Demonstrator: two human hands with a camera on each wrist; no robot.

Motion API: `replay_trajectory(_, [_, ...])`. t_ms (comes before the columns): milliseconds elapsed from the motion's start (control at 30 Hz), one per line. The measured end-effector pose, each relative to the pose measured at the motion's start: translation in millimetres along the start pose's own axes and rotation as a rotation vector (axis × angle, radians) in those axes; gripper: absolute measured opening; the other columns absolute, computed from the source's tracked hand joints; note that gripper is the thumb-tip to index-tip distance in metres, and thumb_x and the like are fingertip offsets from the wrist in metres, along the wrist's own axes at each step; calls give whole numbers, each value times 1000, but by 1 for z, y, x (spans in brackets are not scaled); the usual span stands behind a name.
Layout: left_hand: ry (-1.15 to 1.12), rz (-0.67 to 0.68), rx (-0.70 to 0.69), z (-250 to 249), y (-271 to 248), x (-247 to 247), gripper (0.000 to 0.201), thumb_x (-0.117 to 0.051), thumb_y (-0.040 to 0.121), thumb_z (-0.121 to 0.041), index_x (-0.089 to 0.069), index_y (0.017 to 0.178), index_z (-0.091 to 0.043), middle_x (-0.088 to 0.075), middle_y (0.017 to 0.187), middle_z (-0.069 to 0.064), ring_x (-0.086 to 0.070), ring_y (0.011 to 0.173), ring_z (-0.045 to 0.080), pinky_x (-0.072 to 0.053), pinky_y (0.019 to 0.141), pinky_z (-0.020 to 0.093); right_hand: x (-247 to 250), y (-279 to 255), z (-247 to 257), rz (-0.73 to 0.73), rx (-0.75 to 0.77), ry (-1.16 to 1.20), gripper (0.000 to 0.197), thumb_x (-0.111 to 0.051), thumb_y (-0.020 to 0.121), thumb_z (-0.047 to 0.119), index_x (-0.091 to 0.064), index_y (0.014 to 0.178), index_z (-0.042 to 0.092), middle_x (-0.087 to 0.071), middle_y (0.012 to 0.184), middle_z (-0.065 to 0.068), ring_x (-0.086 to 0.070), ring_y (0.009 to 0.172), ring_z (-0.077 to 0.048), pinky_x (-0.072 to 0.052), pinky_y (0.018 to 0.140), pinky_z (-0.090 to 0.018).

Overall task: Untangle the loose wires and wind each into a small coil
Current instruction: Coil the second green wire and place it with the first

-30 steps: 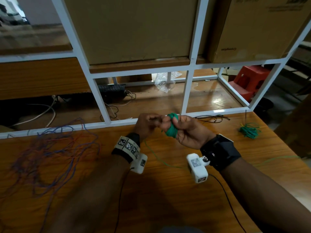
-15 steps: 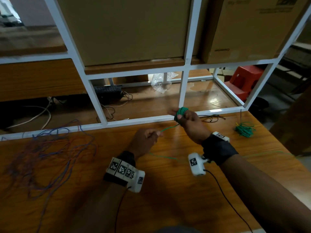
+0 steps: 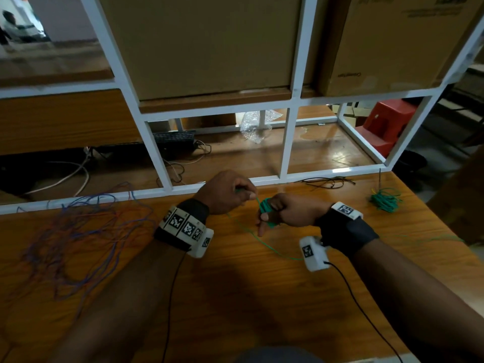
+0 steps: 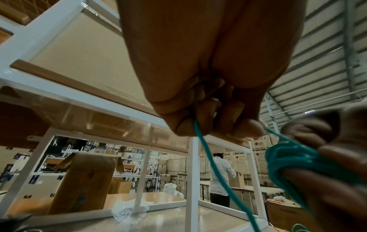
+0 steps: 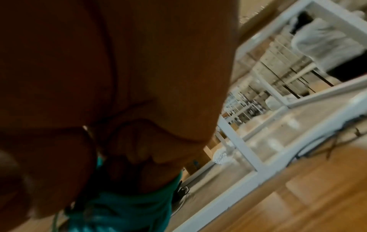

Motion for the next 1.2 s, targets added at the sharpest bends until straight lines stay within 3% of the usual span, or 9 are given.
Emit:
replay_trajectory(100, [-162, -73, -39, 0, 6, 1, 8, -76, 88, -14, -80, 95, -11, -77, 80, -4, -72, 76, 10, -53, 68, 18, -1, -7, 7, 81, 105, 303, 34, -56, 107, 29, -76, 110, 2, -77, 115, -4, -67, 117, -21, -45, 113, -48])
replay_trajectory(233, [-459, -144, -36, 7, 9, -8, 10, -75, 87, -9, -80, 86, -18, -77, 85, 10, -69, 75, 16, -54, 66, 29, -9, -15, 16, 93, 226, 1041, 31, -42, 108, 4, -71, 103, -7, -73, 102, -22, -73, 100, -21, -60, 85, -26])
replay_trajectory(333, [-804, -136, 108, 12, 13, -40, 19, -67, 83, -13, -77, 72, -25, -65, 65, -1, -55, 55, 13, -44, 53, 26, -7, -8, 21, 74, 431, 1506, 27, -67, 96, 11, -65, 116, -8, -74, 110, -21, -72, 108, -29, -62, 85, -33])
replay_trajectory(433, [-976, -94, 251, 15, 8, -71, 21, -49, 95, -9, -70, 89, -12, -54, 66, 1, -46, 47, 7, -42, 50, 25, 16, 2, 18, -214, 527, 1569, 41, -57, 101, 24, -63, 129, -6, -69, 129, -16, -67, 119, -23, -53, 104, -37])
replay_trajectory(533, [-1032, 39, 259, 14, -14, -96, 22, -58, 86, -36, -76, 90, -25, -45, 68, 5, -38, 50, 7, -41, 53, 26, 34, 7, -2, -514, 484, 1670, 42, -40, 109, 23, -57, 137, -4, -67, 135, -15, -62, 129, -19, -40, 117, -29])
replay_trajectory(667, [-886, 17, 318, 22, -20, -104, 24, -58, 99, -19, -78, 88, -24, -45, 77, 14, -37, 50, 7, -37, 50, 23, 24, 13, -37, -836, 186, 755, 25, -51, 108, 23, -70, 115, 9, -76, 117, -4, -68, 116, -16, -52, 104, -39])
replay_trajectory(833, [-717, 90, 375, 40, -29, -91, 23, -59, 96, -2, -77, 91, -15, -58, 81, 14, -46, 56, 11, -41, 54, 24, -2, 23, -52, -461, -70, -227, 10, -59, 100, 11, -67, 105, 9, -70, 113, -12, -66, 107, -31, -53, 94, -44])
replay_trajectory(967, [-882, 68, 421, 45, -34, -84, 24, -53, 95, 4, -66, 114, 12, -53, 69, 4, -46, 54, 9, -52, 57, 24, 0, 14, -33, -285, -103, -405, 12, -61, 96, 11, -67, 106, 11, -70, 116, -9, -65, 108, -29, -53, 93, -41])
replay_trajectory(1200, [-827, 52, 282, 17, -17, -57, 26, -58, 83, -9, -72, 105, -5, -60, 63, 13, -30, 42, 11, -22, 42, 21, 3, -17, -6, 168, -172, -77, 44, -52, 104, 50, -80, 96, 17, -80, 91, 8, -71, 99, -10, -48, 106, -37])
Point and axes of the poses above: each hand's wrist, its own y-axis towards the middle knuckle, its own x-axis out of the back of the hand, z = x × y, the point moved 4 cm from there along y, towards the middle knuckle
